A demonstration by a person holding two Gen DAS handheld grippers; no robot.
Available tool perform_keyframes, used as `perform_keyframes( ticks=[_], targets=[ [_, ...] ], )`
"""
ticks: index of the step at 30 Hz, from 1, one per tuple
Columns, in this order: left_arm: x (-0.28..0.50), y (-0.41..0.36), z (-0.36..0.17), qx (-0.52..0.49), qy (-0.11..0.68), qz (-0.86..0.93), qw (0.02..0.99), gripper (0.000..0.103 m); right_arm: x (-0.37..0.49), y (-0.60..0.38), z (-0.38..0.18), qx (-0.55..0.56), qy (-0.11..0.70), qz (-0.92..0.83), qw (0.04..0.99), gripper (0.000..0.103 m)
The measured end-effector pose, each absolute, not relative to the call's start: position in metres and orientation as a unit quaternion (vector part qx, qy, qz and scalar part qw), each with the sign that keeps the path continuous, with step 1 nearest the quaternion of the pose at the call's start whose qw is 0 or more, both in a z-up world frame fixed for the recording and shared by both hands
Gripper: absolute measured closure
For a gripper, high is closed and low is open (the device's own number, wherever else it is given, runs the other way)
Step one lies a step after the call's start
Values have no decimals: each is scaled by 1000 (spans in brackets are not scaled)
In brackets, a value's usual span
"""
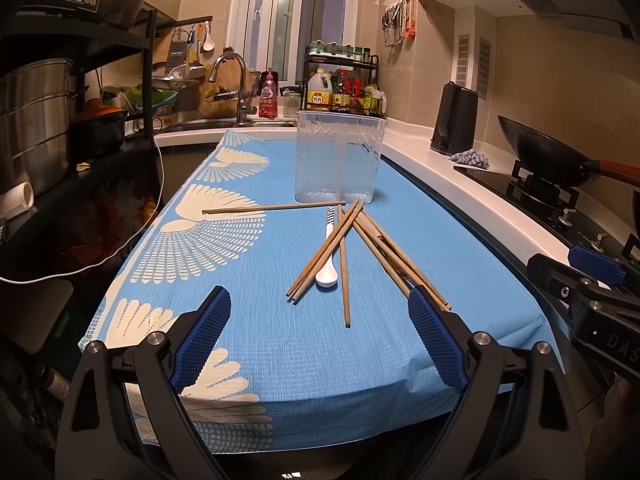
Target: Organize utensils
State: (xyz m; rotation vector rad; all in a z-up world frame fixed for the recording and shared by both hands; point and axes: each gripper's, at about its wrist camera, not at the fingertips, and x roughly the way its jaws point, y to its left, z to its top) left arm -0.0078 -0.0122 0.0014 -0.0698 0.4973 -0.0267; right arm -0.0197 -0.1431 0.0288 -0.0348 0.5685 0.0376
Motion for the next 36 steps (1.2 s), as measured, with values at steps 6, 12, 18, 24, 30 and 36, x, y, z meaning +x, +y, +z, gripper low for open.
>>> perform_keyframes(
  ticks=[6,12,18,24,30,36],
  targets=[
    [-11,-12,6,-28,237,-9,971,15,-19,-144,28,-13,275,19,961,36],
    [-14,-10,8,-27,235,-4,972,15,-21,-144,30,-11,267,21,963,41],
    [-15,-8,10,-25,233,-2,972,15,-22,-140,31,-8,264,32,964,48],
    [-17,-7,10,-22,234,-2,972,15,-20,-138,32,-7,264,33,964,48],
    [-12,-2,6,-32,237,-4,971,15,-9,-134,25,-7,275,37,961,48],
    [-4,1,-2,-36,245,-12,969,15,7,-126,18,-7,289,43,956,48]
  ],
)
